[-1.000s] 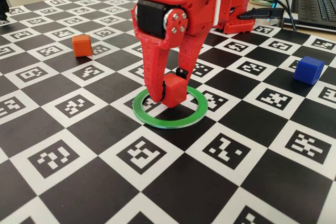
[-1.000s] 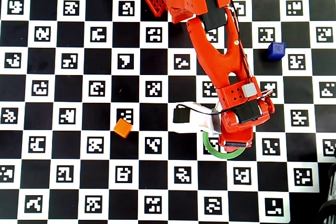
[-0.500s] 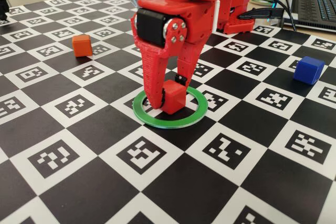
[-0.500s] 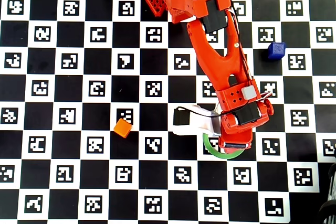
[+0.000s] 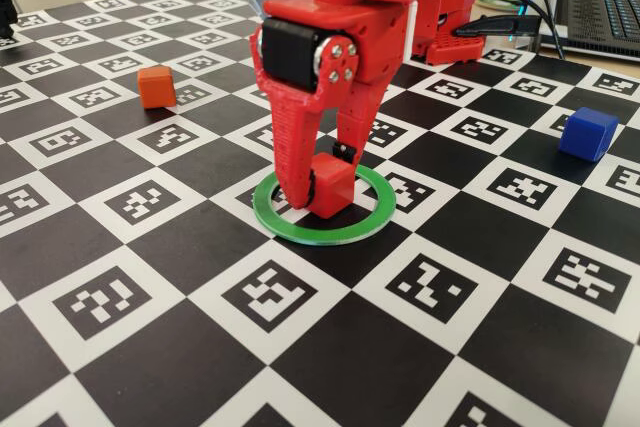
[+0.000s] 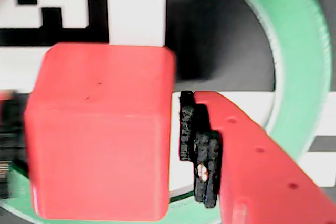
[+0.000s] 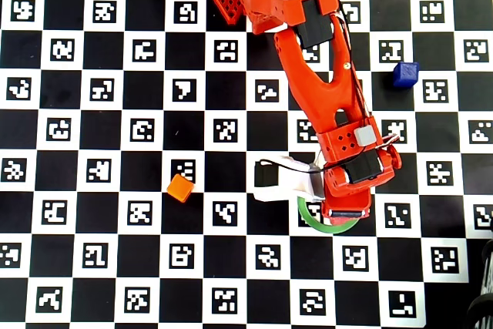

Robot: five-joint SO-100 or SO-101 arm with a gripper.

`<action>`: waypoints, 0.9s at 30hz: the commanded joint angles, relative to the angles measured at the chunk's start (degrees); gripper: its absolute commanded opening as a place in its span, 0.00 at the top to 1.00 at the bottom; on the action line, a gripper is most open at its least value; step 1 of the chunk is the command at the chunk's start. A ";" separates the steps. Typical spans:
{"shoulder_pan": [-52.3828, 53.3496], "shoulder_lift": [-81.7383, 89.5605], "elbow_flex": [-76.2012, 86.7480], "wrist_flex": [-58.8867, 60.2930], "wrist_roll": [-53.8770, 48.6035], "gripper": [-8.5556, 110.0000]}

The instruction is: Grab the red cube then put it in the green circle then put the blue cube on top and finally the orange cube on top

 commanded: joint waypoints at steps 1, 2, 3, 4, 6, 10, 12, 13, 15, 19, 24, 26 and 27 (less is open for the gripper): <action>0.70 4.04 -0.62 0.97 -1.32 0.67; 0.70 4.31 -0.44 1.05 -1.49 0.67; 0.79 4.57 -0.44 1.14 -1.49 0.67; 0.88 4.92 -0.44 1.23 -1.41 0.66; 1.05 5.62 -0.88 2.02 -1.14 0.66; 1.41 7.38 -3.08 5.19 -0.97 0.65; 1.67 8.70 -4.04 6.50 -0.97 0.65; 1.76 9.40 -4.66 7.21 -0.97 0.65; 2.11 11.43 -5.45 8.44 -1.05 0.65; 3.16 16.79 -6.15 10.99 -1.67 0.65; 5.45 25.05 -3.60 14.33 -1.93 0.65; 6.33 29.18 -0.18 15.29 -1.14 0.66; 6.68 31.38 2.29 15.73 -0.62 0.66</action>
